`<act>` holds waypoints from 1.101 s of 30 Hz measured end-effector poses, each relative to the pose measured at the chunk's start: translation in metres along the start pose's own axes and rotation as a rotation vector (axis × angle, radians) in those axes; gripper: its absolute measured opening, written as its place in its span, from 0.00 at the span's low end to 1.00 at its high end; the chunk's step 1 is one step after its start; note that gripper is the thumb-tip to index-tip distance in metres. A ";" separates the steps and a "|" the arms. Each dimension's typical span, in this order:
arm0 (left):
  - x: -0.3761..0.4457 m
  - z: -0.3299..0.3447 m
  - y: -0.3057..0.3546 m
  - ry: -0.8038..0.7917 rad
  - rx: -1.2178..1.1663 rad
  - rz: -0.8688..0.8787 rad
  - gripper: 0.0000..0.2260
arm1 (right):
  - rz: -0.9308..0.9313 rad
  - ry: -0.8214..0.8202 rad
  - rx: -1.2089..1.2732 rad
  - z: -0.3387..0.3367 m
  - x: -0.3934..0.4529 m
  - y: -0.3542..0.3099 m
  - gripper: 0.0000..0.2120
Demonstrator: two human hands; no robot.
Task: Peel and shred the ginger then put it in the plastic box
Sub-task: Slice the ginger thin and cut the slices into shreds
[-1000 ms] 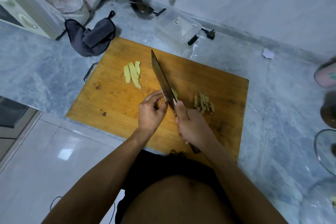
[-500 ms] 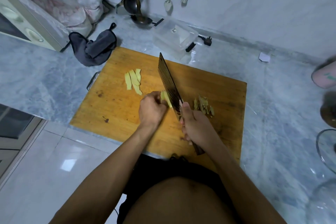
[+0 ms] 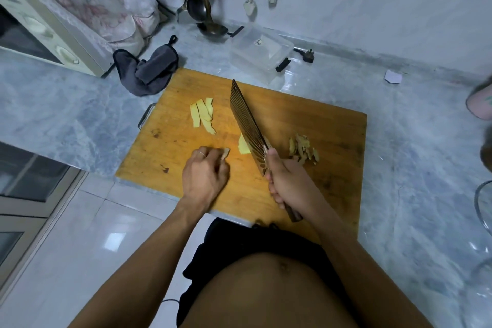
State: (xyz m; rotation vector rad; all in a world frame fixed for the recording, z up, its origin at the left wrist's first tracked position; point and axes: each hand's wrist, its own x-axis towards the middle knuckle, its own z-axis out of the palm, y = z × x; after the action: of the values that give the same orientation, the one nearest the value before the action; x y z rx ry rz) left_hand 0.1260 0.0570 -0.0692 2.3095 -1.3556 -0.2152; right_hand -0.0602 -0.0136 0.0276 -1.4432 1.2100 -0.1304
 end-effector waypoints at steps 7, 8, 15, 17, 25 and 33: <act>-0.016 -0.002 -0.028 0.012 -0.138 0.184 0.11 | 0.034 -0.131 0.149 -0.001 -0.006 0.014 0.29; -0.018 -0.004 -0.032 0.000 -0.154 0.196 0.11 | 0.051 -0.156 0.194 -0.001 -0.008 0.017 0.29; -0.029 -0.006 -0.040 -0.018 -0.206 0.184 0.12 | 0.197 -0.276 0.422 0.004 -0.007 0.053 0.29; -0.033 -0.006 -0.039 -0.013 -0.239 0.171 0.14 | 0.214 -0.276 0.433 0.011 -0.011 0.066 0.30; -0.039 -0.009 -0.045 -0.112 -0.243 0.164 0.11 | 0.179 -0.253 0.504 0.036 -0.030 0.094 0.25; -0.034 -0.016 -0.054 -0.157 -0.179 0.267 0.10 | 0.096 0.136 0.140 0.071 -0.036 0.096 0.18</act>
State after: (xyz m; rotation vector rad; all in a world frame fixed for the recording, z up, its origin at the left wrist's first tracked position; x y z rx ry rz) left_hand 0.1574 0.1131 -0.0828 1.9755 -1.6335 -0.4205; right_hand -0.0837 0.0811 -0.0499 -1.2685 1.3517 -0.2466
